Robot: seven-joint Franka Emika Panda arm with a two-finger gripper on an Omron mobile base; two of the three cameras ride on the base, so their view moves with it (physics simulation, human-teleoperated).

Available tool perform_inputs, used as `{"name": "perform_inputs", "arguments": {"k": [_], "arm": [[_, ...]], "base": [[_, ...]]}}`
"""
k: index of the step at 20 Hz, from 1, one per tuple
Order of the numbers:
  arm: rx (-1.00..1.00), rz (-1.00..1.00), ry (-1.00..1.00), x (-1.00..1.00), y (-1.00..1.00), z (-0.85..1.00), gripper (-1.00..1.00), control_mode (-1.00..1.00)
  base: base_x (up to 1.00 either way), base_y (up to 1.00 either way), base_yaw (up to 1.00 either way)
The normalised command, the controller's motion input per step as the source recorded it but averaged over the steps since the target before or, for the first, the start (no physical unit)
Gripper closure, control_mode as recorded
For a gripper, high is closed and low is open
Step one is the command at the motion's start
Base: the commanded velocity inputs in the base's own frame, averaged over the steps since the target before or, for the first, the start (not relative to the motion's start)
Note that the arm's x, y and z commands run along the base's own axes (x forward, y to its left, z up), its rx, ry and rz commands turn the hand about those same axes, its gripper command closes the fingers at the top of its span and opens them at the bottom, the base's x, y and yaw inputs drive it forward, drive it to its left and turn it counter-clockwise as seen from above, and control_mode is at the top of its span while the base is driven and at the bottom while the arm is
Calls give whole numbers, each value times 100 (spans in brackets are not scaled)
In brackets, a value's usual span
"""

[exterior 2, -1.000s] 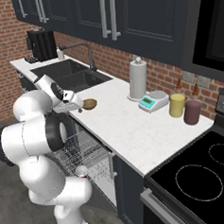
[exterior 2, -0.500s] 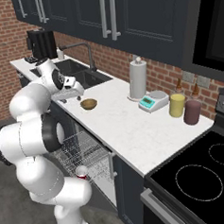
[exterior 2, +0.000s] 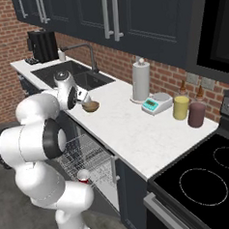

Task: Pick up the cup and bowl from the counter, place them in the dishwasher, and close the dishwasher door.

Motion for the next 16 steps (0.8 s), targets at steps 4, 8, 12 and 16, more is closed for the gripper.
{"name": "perform_inputs", "arguments": {"k": [4,8,12,16], "arm": [[10,-19,4,31,0,-16,-100,-100],[21,-13,24,52,-9,3,-100,-100],[31,-5,31,38,-24,6,-100,-100],[22,-1,9,3,-17,-6,-100,-100]], "base": [[0,0,0],[0,0,0],[0,0,0],[0,0,0]]}}
